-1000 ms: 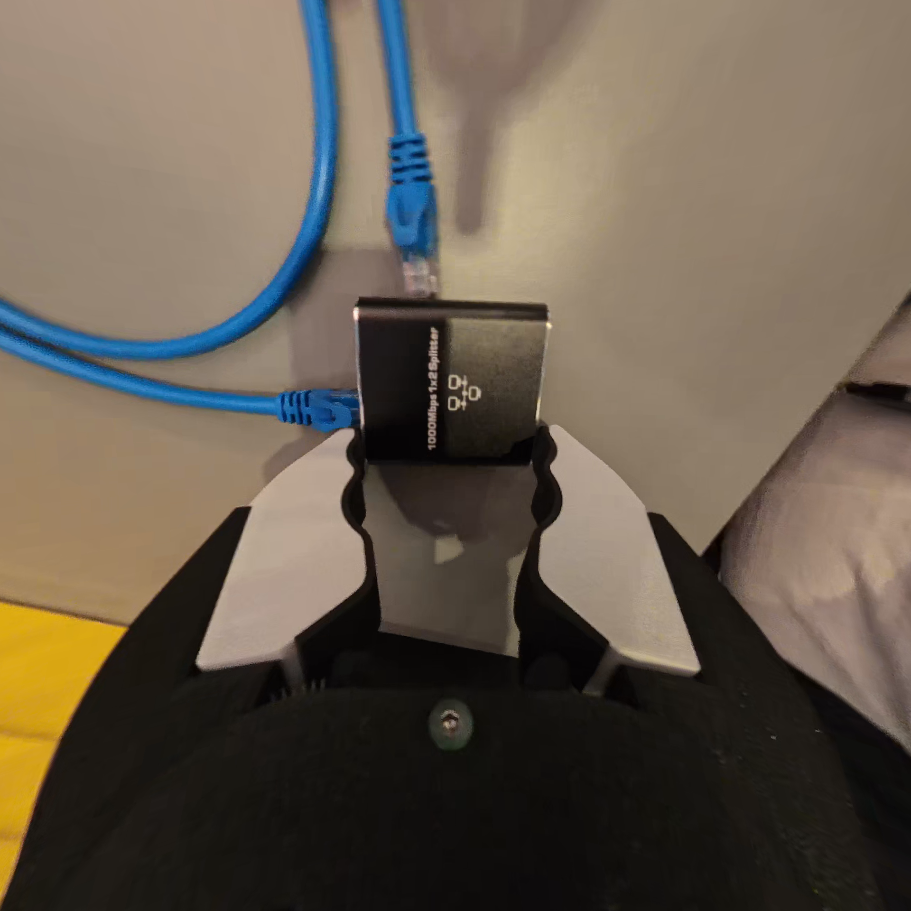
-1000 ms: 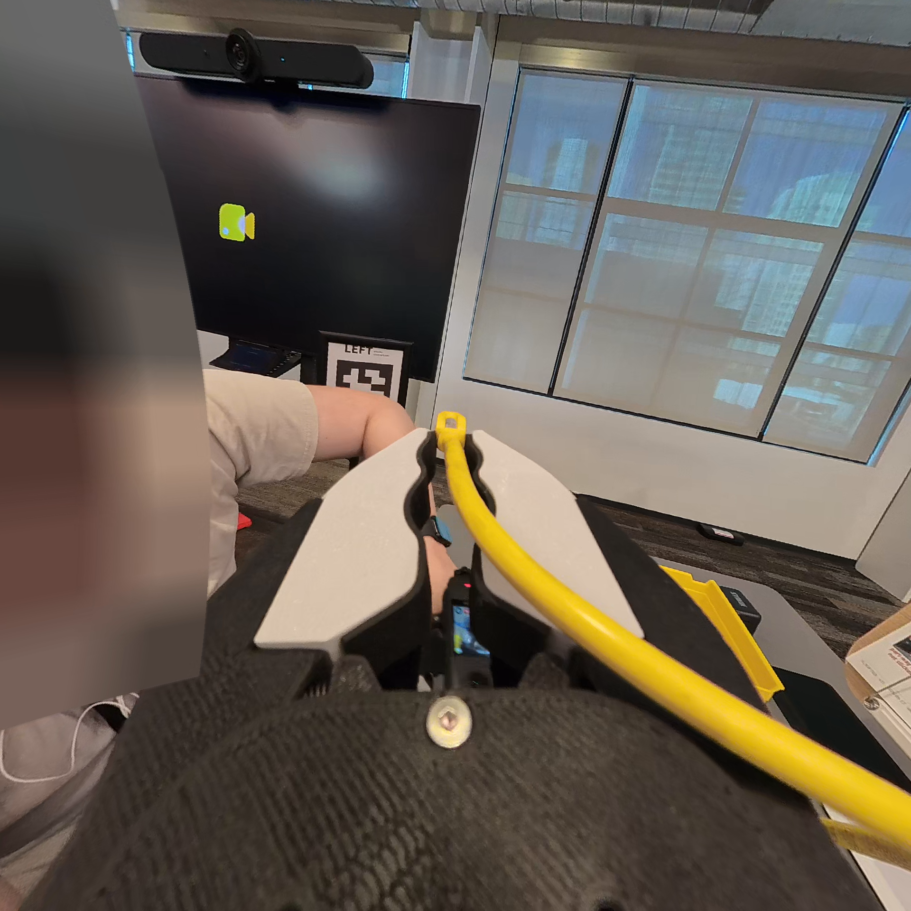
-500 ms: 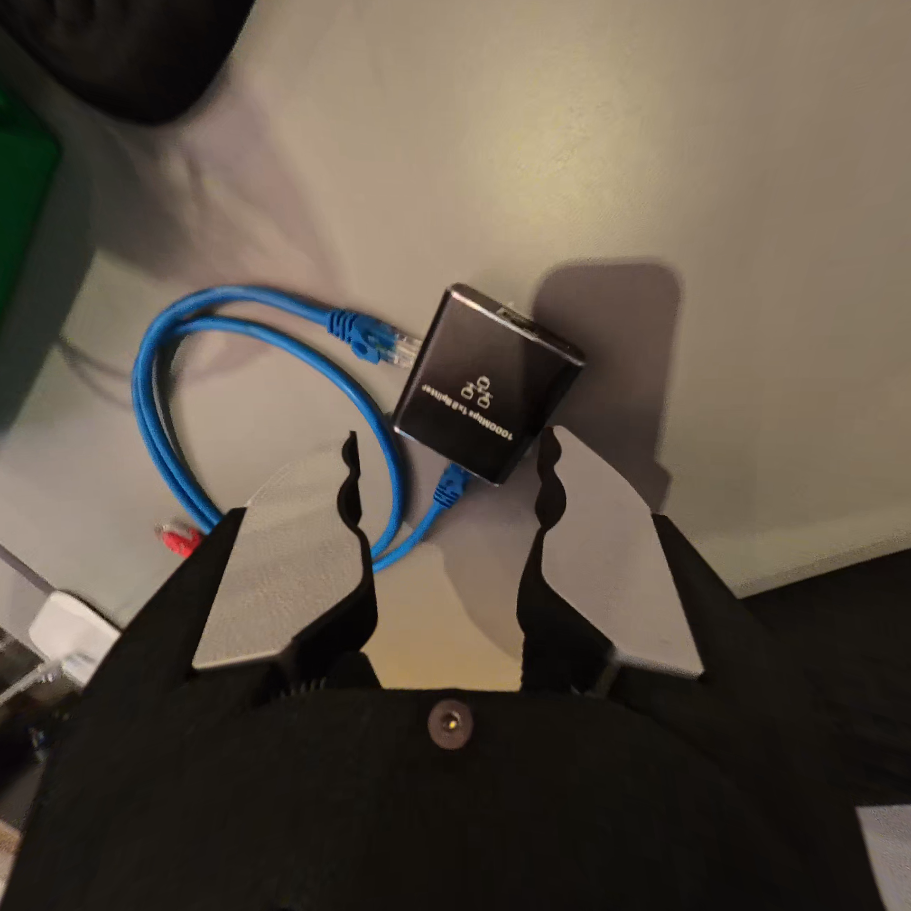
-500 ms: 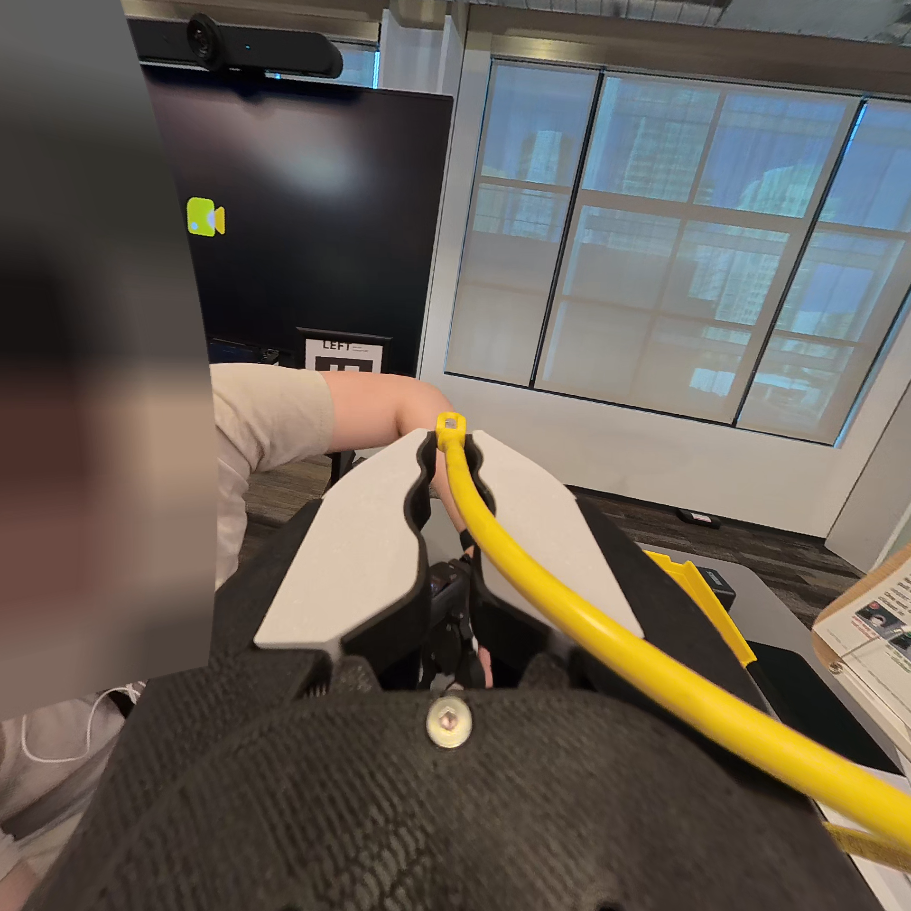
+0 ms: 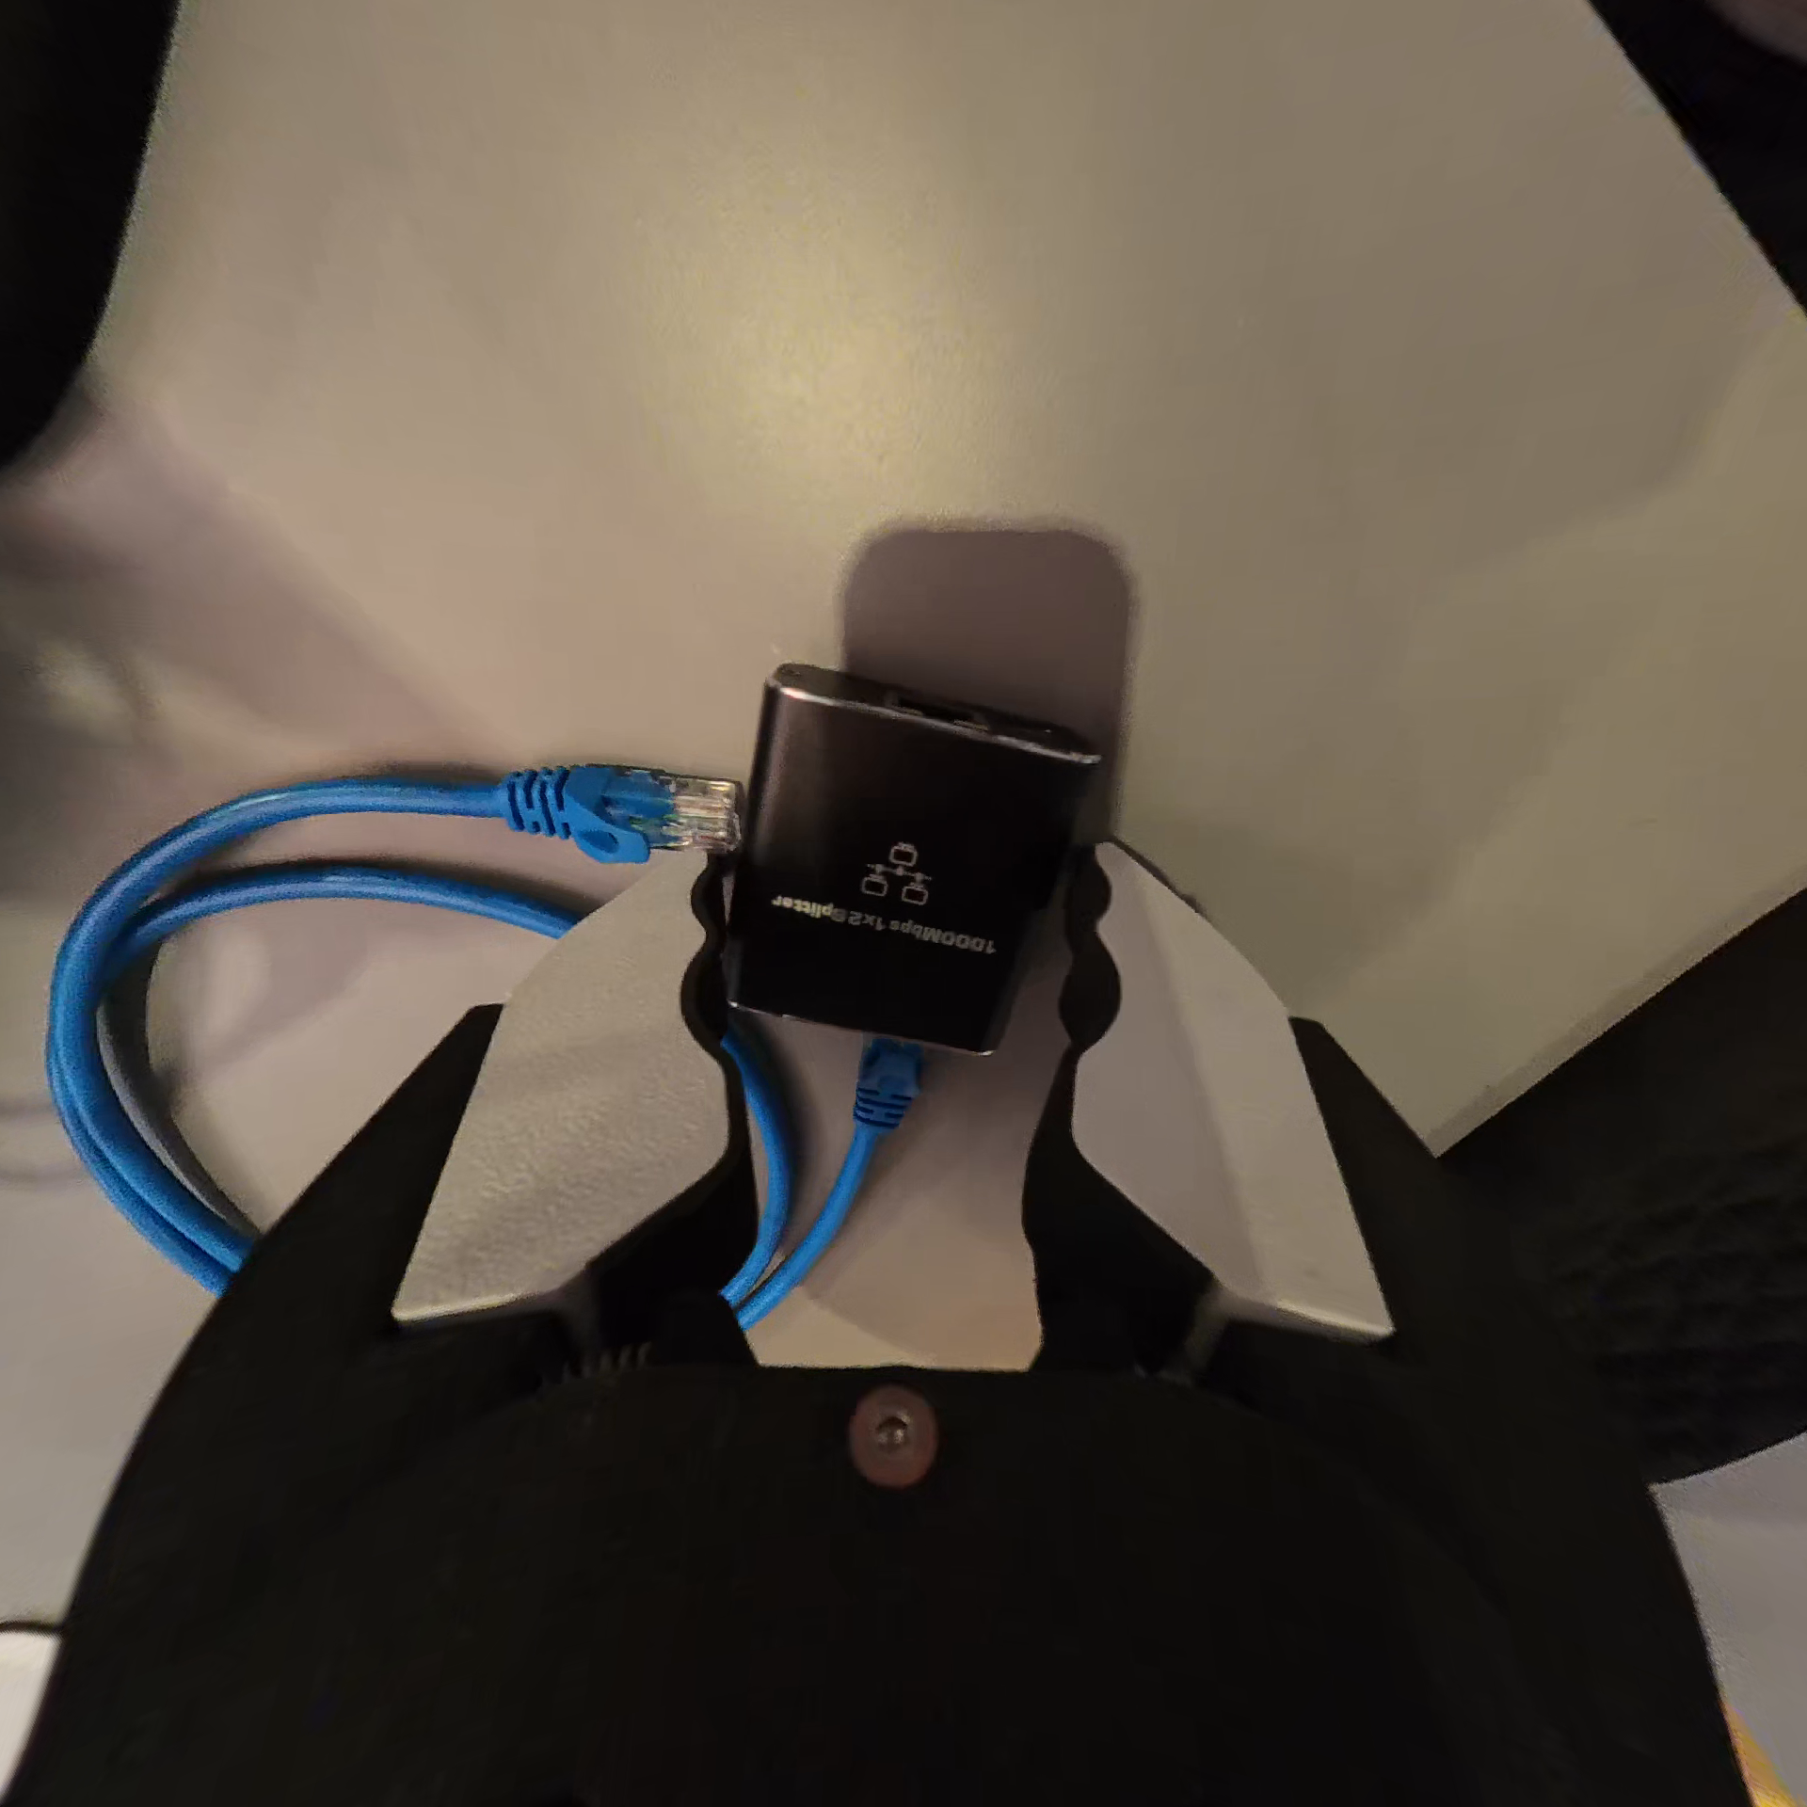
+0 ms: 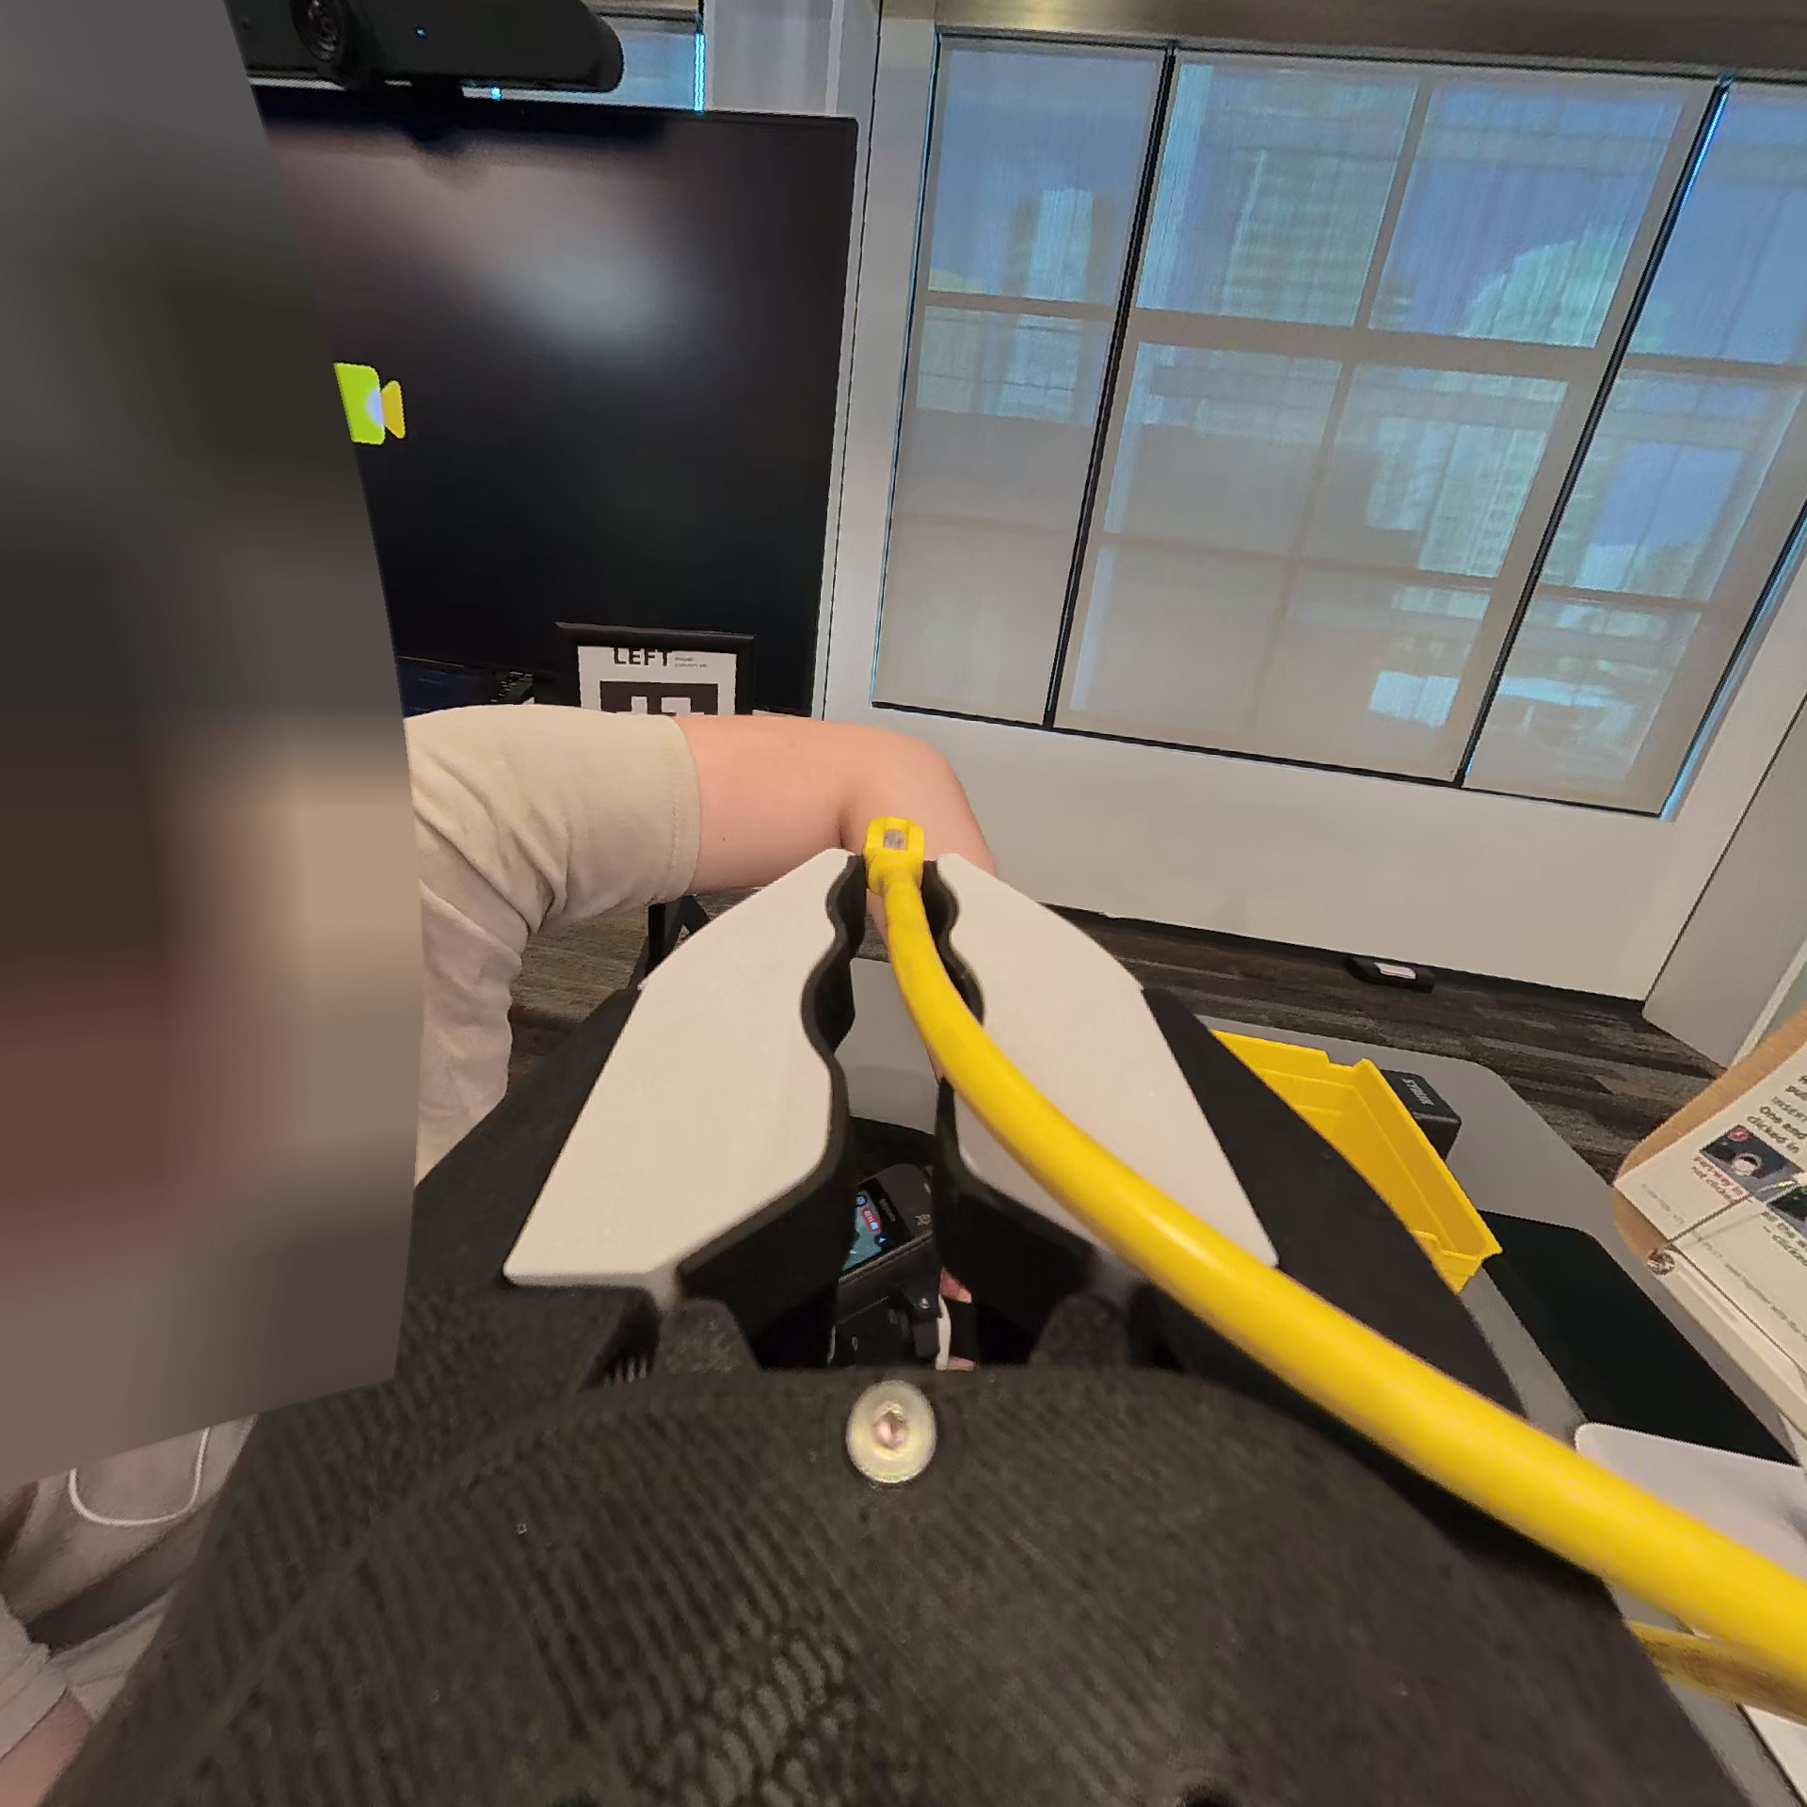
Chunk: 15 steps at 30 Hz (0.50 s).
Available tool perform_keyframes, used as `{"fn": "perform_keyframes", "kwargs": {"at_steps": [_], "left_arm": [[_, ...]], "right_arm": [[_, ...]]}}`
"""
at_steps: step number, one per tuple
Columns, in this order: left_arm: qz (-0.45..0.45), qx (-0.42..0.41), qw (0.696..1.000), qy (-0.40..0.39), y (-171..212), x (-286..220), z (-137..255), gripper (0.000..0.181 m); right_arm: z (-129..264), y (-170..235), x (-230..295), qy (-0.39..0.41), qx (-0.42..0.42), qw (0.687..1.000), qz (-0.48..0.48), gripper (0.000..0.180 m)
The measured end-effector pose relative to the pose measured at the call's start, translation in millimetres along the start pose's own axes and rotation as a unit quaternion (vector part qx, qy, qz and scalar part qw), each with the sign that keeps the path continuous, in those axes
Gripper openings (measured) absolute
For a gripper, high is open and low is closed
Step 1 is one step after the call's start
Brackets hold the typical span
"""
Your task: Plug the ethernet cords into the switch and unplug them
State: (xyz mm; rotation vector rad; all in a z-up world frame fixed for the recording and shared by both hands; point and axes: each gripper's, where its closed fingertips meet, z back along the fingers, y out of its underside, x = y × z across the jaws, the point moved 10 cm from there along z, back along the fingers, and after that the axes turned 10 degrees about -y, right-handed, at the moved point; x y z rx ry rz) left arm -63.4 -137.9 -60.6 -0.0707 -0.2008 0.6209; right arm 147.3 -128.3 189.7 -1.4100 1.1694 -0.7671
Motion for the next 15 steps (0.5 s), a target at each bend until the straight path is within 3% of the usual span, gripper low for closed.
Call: {"fn": "perform_keyframes", "kwargs": {"at_steps": [10,15], "left_arm": [[0.002,0.028,1.000,-0.003,-7.1,-2.6,0.4,0.063],[0.078,0.000,0.996,-0.050,-4.5,-1.4,4.5,0.062]], "right_arm": [[-0.9,1.4,-2.0,0.002,0.003,1.000,-0.003,0.012],[2.5,-0.9,1.0,0.000,-0.004,1.000,0.002,0.012]]}}
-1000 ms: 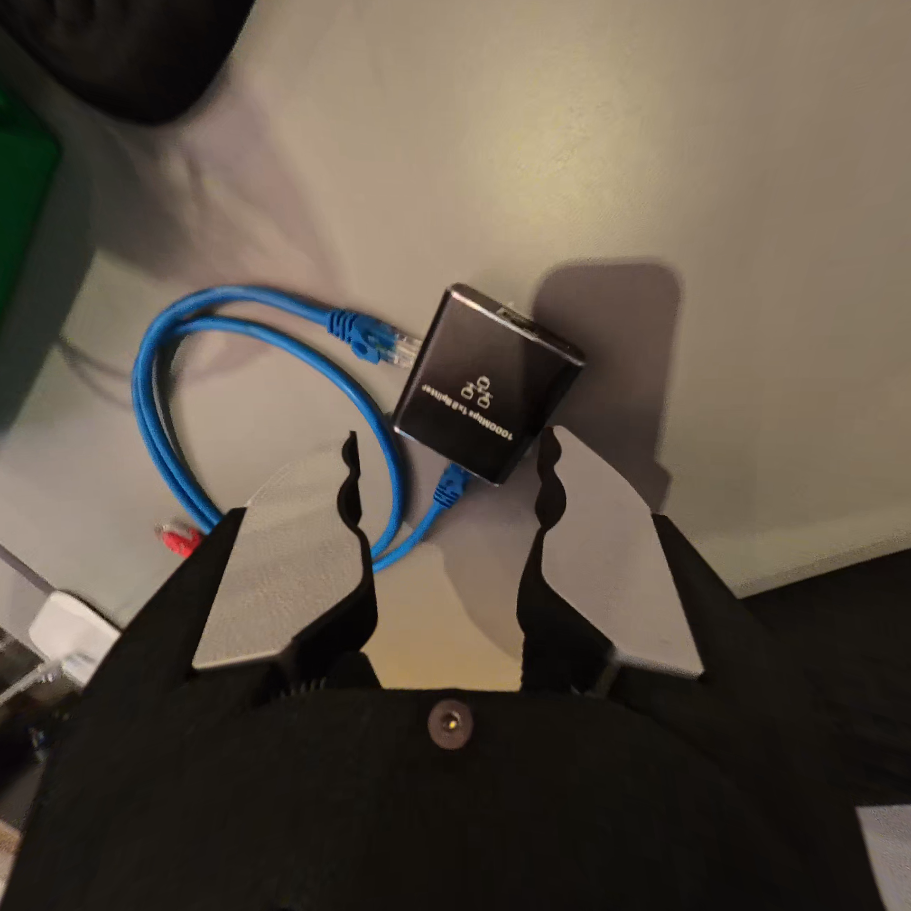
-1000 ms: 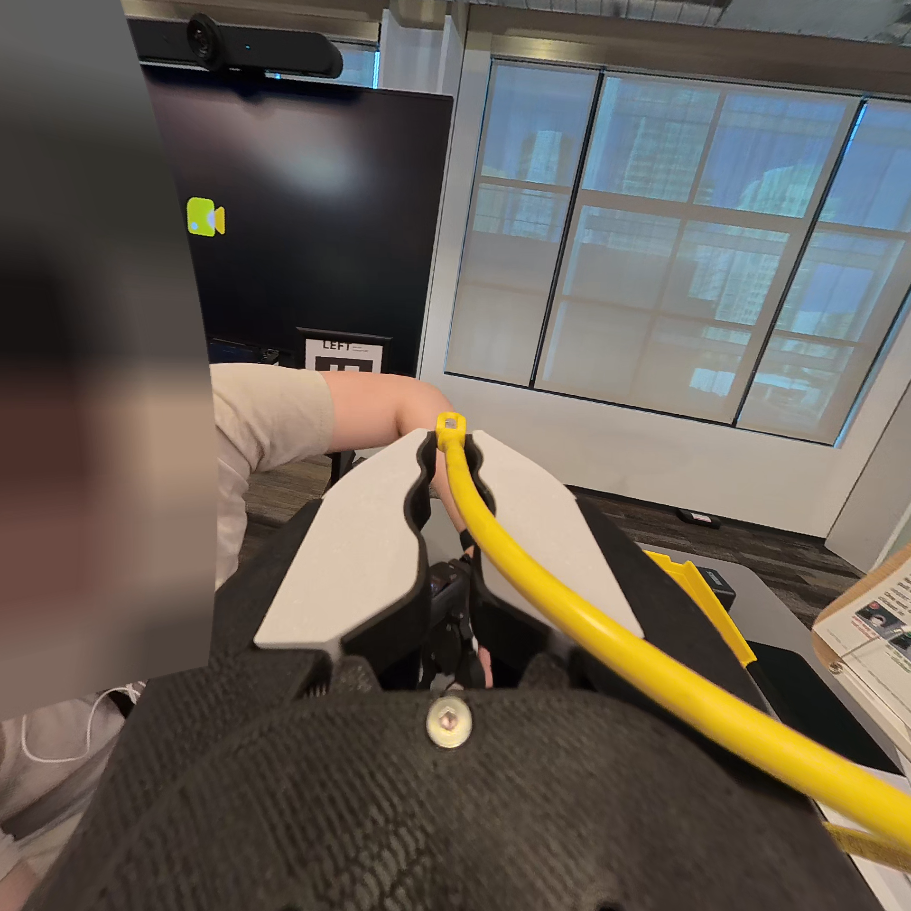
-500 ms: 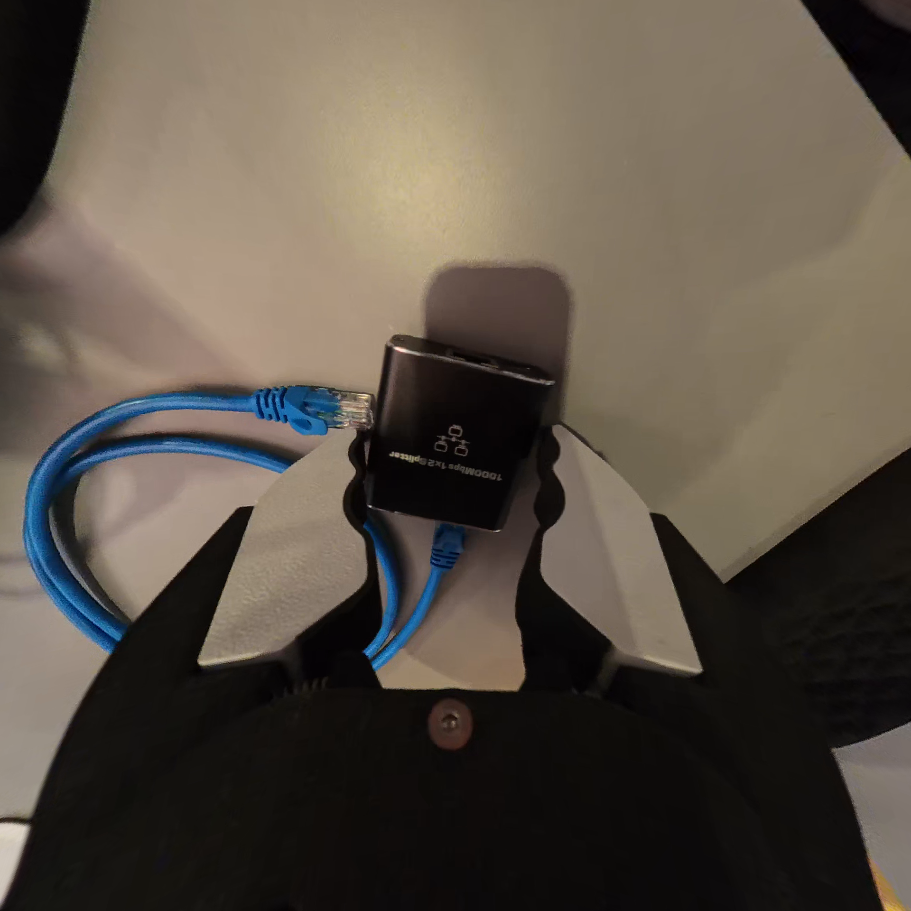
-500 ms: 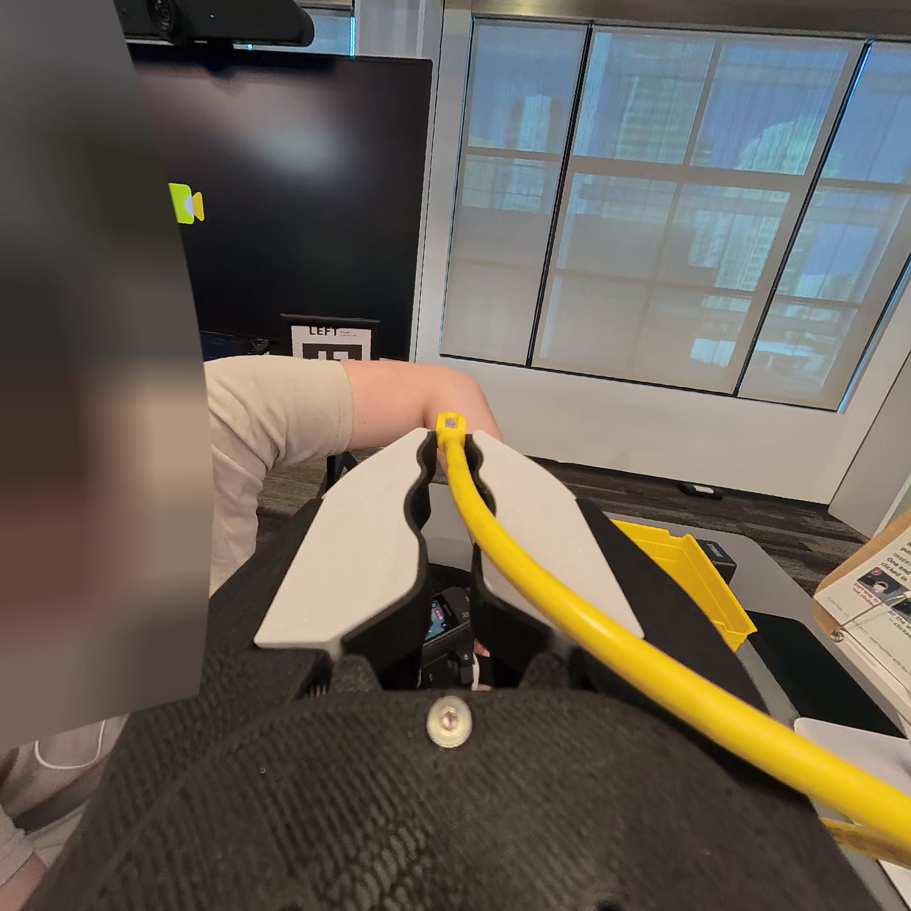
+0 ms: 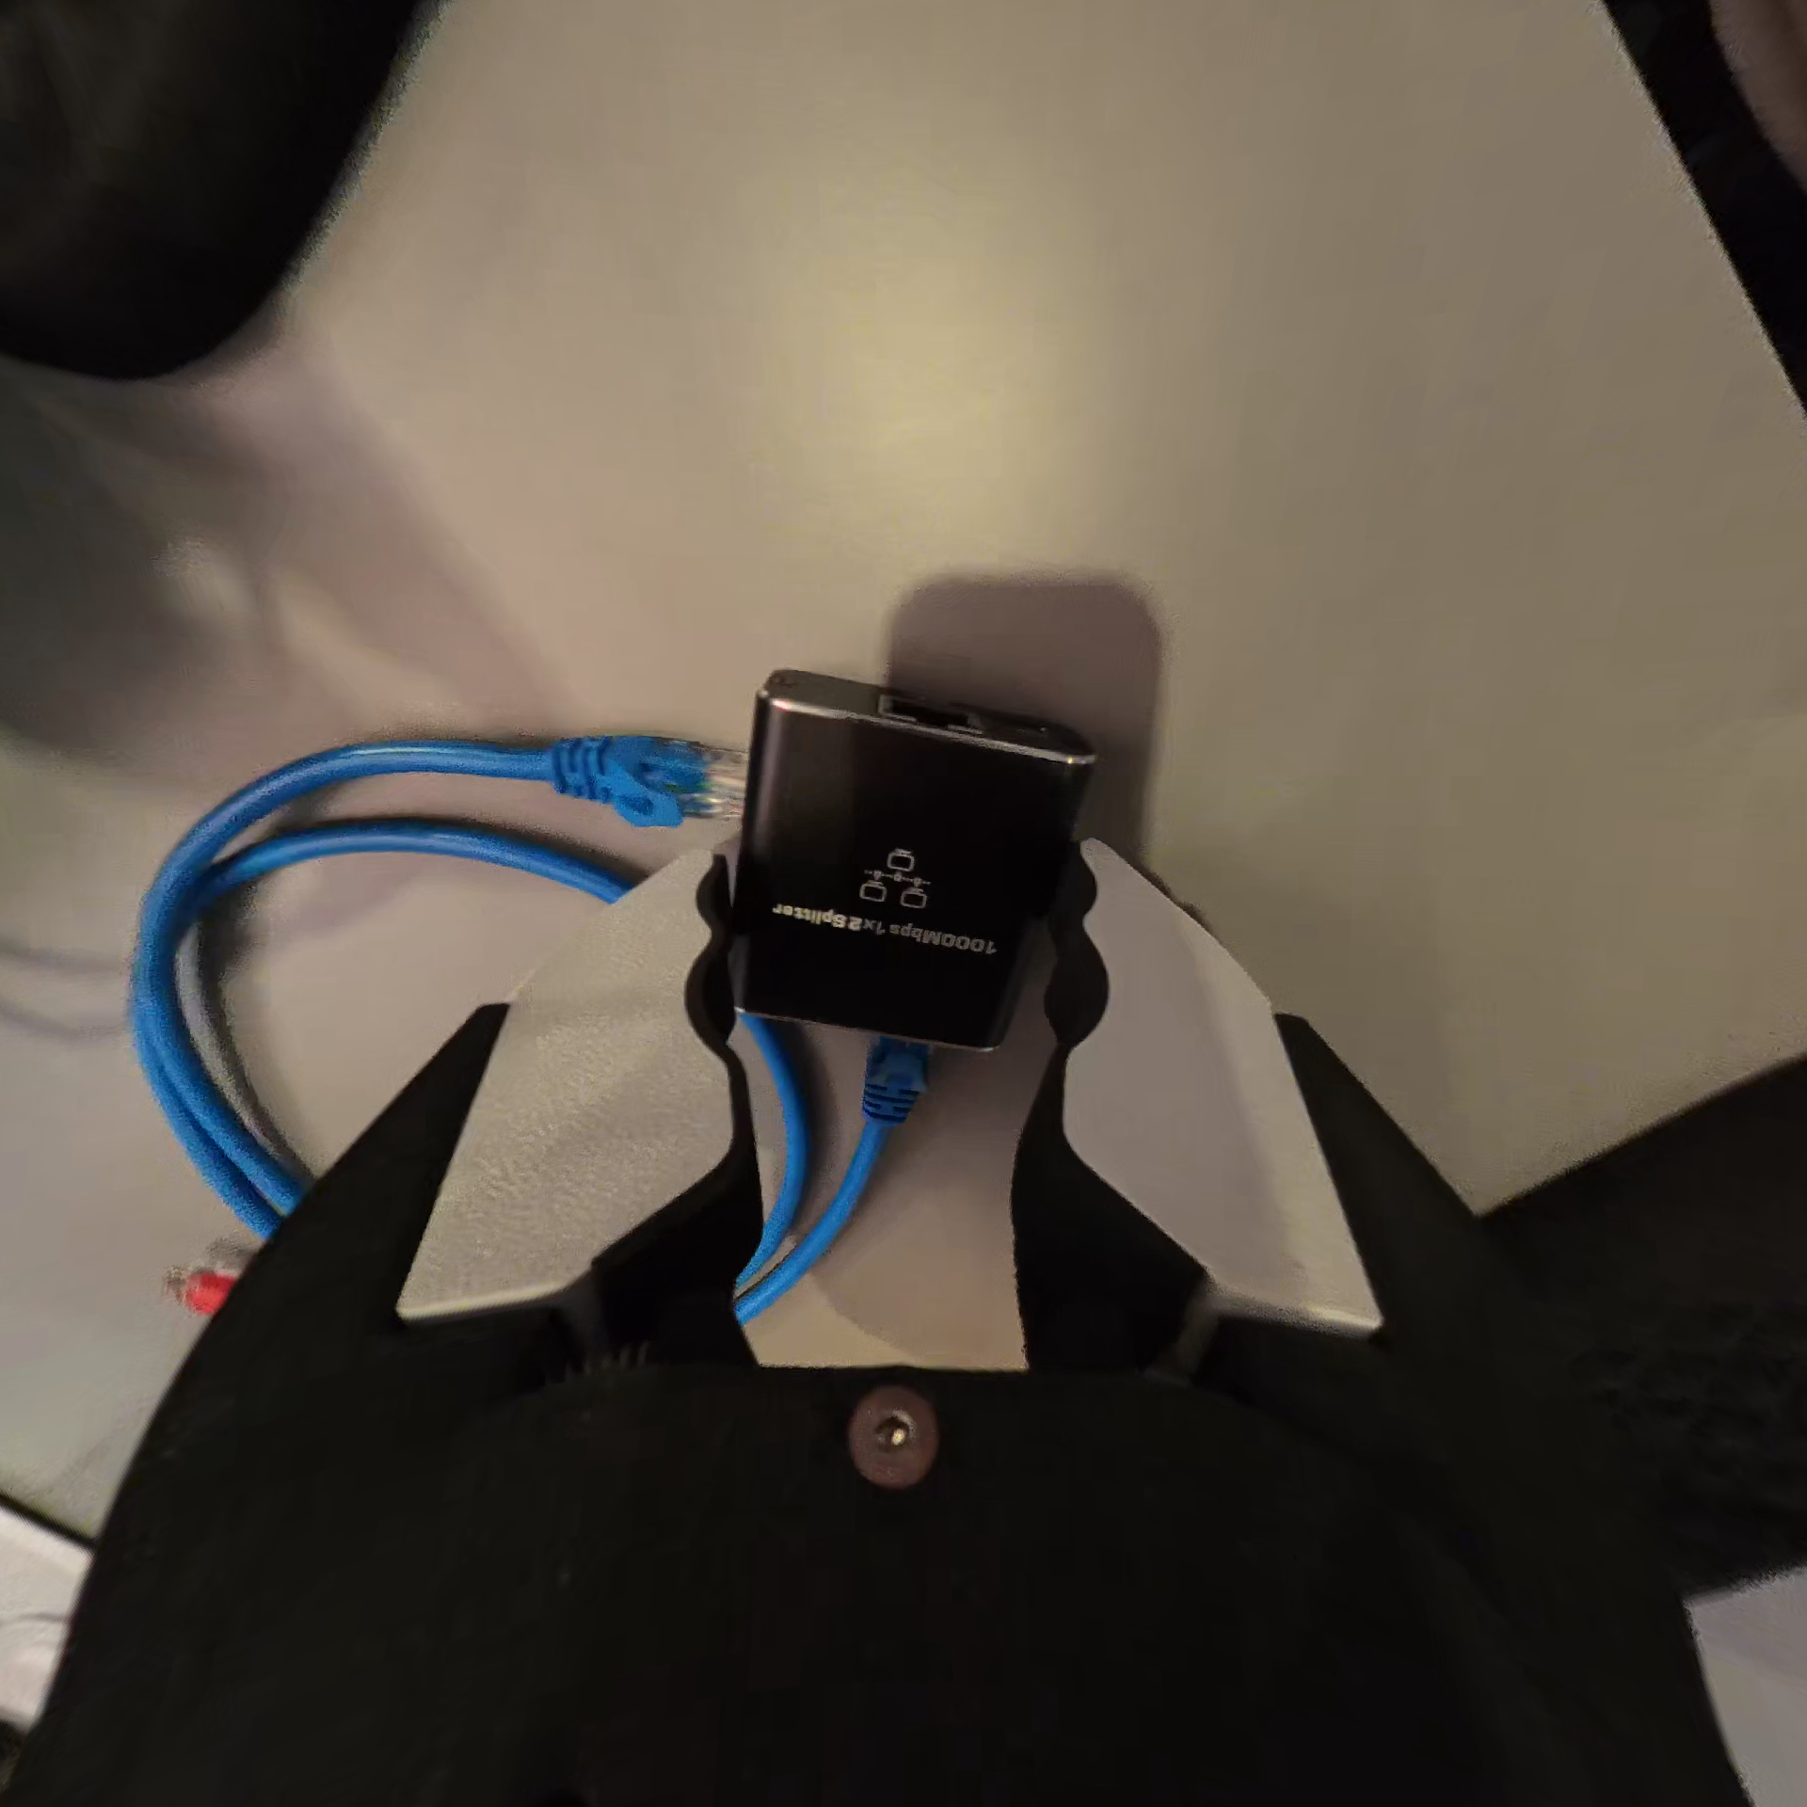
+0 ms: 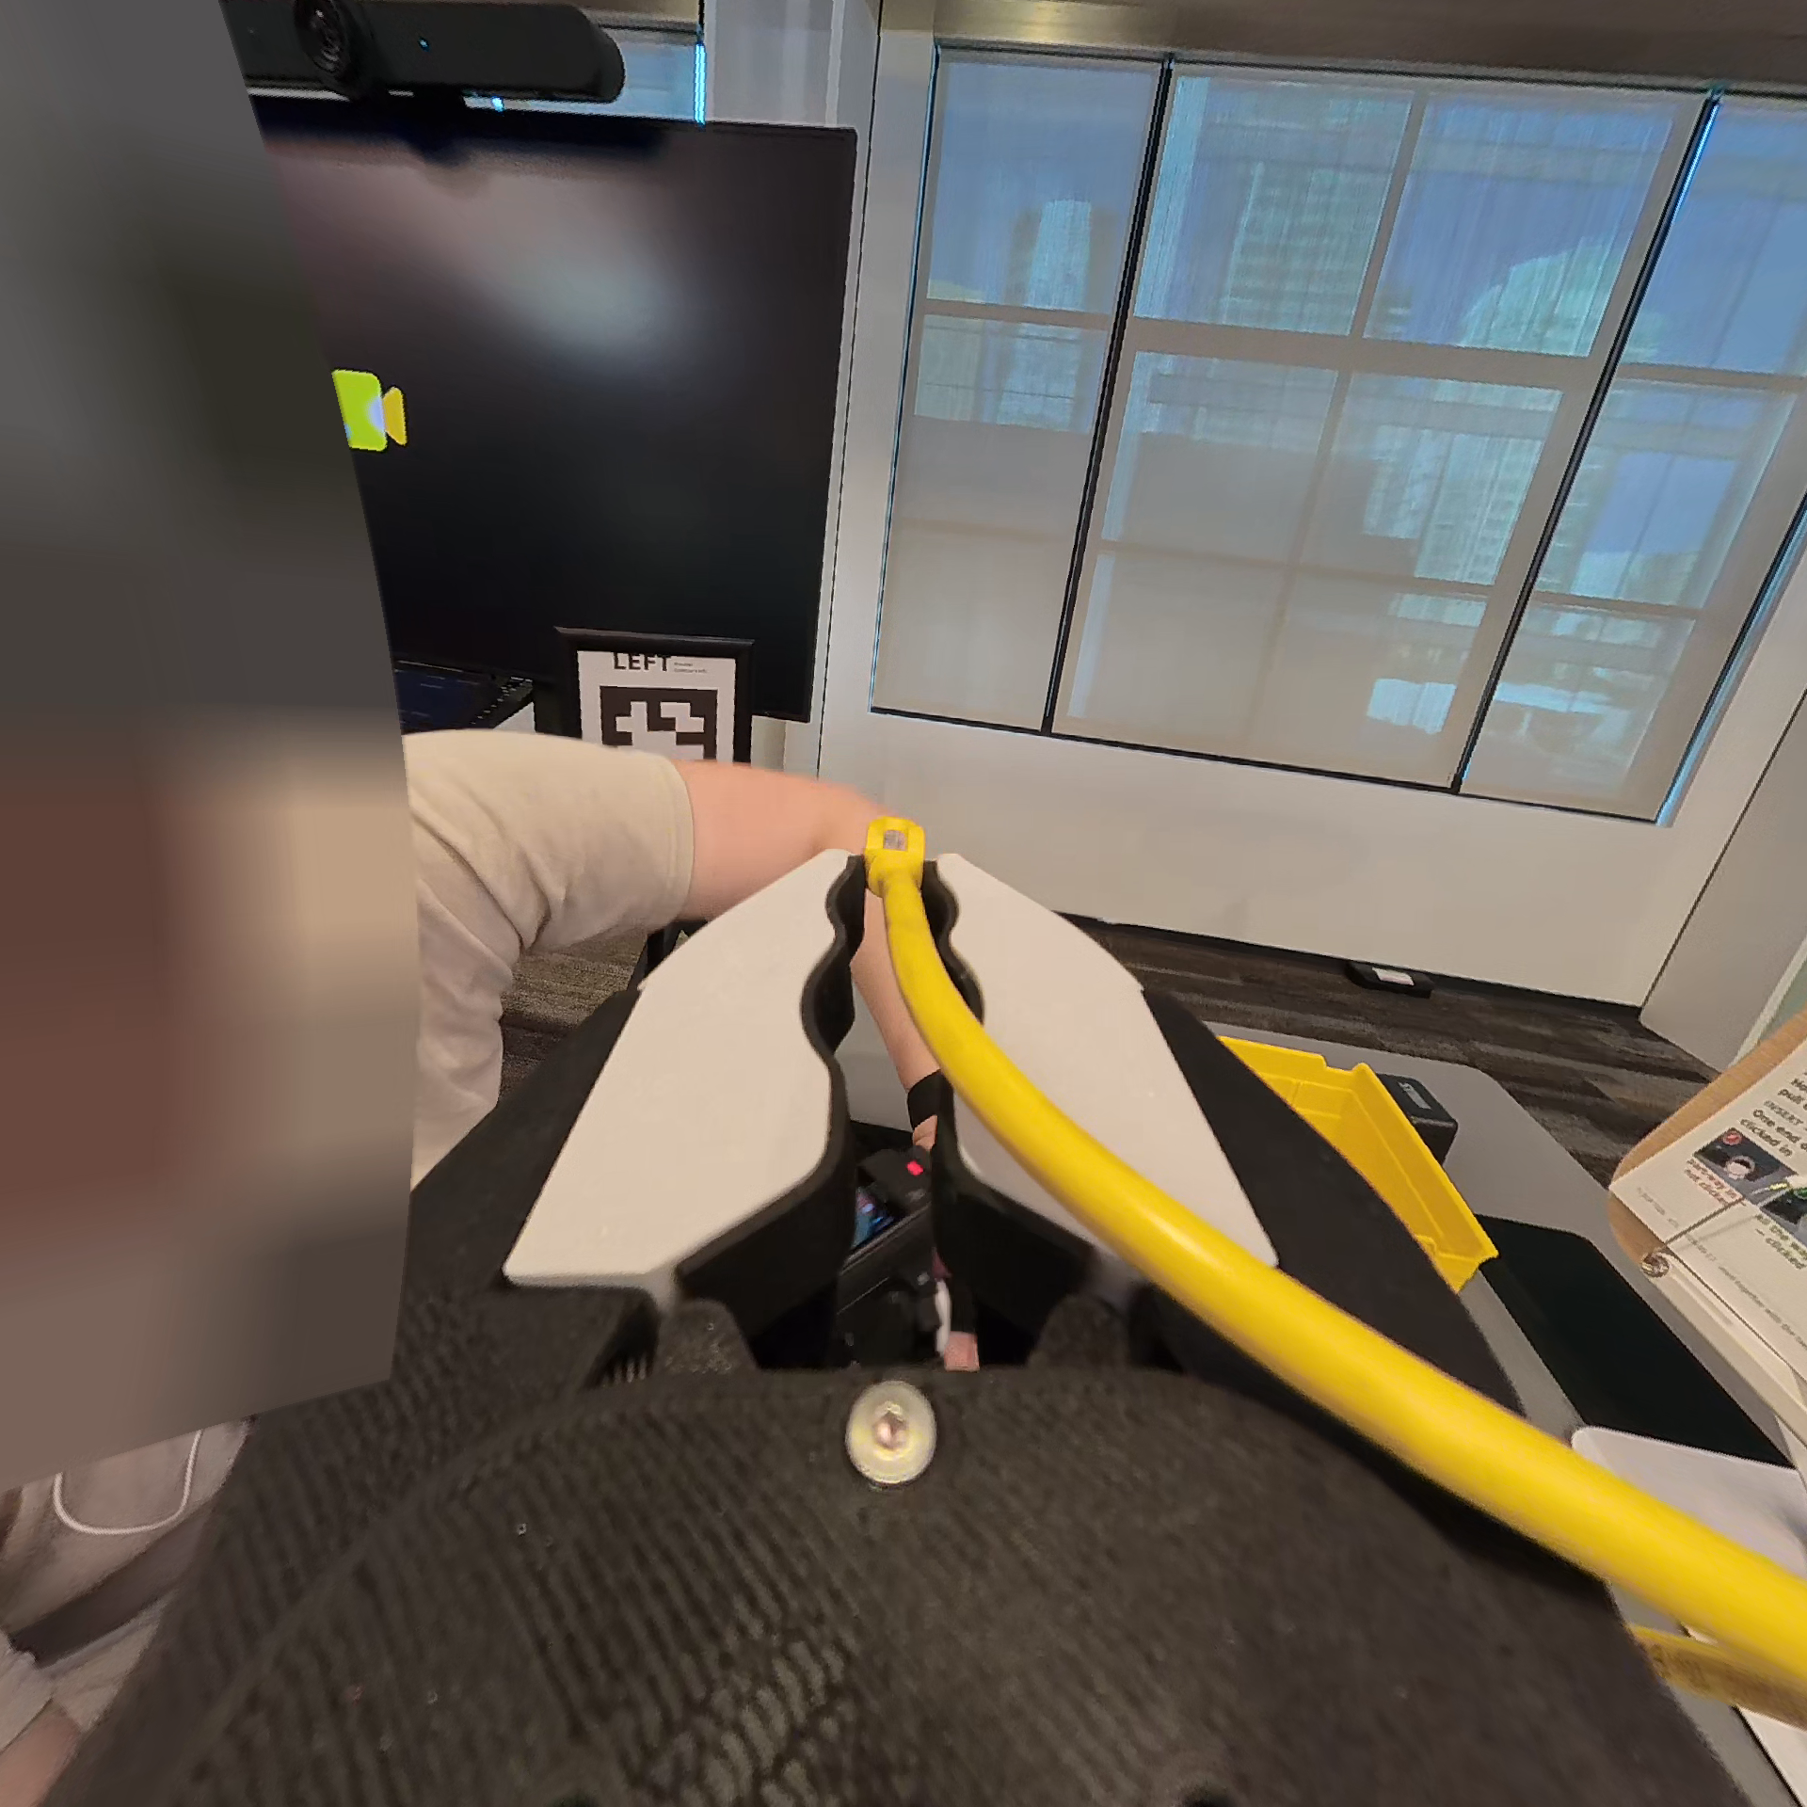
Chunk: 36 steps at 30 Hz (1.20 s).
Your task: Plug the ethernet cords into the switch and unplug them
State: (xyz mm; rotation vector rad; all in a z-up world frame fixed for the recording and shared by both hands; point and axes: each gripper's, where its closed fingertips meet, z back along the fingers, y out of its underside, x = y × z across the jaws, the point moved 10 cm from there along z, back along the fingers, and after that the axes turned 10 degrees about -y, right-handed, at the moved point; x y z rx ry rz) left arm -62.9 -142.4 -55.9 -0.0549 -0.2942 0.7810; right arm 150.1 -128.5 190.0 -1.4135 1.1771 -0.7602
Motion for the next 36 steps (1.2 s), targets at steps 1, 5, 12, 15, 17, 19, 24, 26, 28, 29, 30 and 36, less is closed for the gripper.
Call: {"fn": "perform_keyframes", "kwargs": {"at_steps": [1,5,12,15,17,19,24,26,28,29,30,36], "left_arm": [[0.026,-0.020,0.999,-0.012,0.8,2.8,4.6,0.062],[0.156,-0.142,0.975,-0.070,9.0,20.9,42.3,0.062],[0.267,-0.296,0.897,-0.189,56.9,29.5,111.7,0.062],[0.286,-0.343,0.868,-0.218,77.9,34.4,134.6,0.062],[0.302,-0.364,0.850,-0.231,94.1,38.0,146.4,0.062],[0.315,-0.378,0.839,-0.231,108.8,40.0,153.8,0.061],[0.325,-0.343,0.853,-0.222,125.8,38.1,164.3,0.061],[0.315,-0.359,0.848,-0.230,128.7,35.6,162.5,0.061],[0.309,-0.384,0.840,-0.226,132.3,34.8,157.1,0.061],[0.317,-0.384,0.838,-0.221,134.8,36.1,155.0,0.061],[0.322,-0.383,0.838,-0.218,136.2,37.3,153.3,0.061],[0.312,-0.380,0.839,-0.232,128.2,42.1,152.5,0.061]], "right_arm": [[0.9,-0.5,0.3,-0.001,-0.003,1.000,0.001,0.012],[3.8,-0.5,-1.2,0.000,-0.010,1.000,0.000,0.012],[2.5,8.0,-15.2,0.035,0.014,0.999,-0.016,0.012],[-5.4,19.2,-27.7,0.057,0.049,0.997,-0.034,0.012],[-14.2,28.9,-37.2,0.063,0.075,0.994,-0.049,0.012],[-25.2,39.8,-46.6,0.069,0.106,0.990,-0.056,0.012],[-50.8,60.2,-64.8,0.074,0.147,0.985,-0.051,0.012],[-56.2,66.9,-69.8,0.077,0.157,0.983,-0.055,0.012],[-59.0,73.3,-74.4,0.088,0.172,0.980,-0.049,0.012],[-59.9,76.0,-76.4,0.095,0.179,0.978,-0.042,0.012],[-60.5,78.6,-78.5,0.104,0.185,0.977,-0.037,0.012],[-68.9,91.3,-85.4,0.136,0.241,0.960,-0.032,0.012]]}}
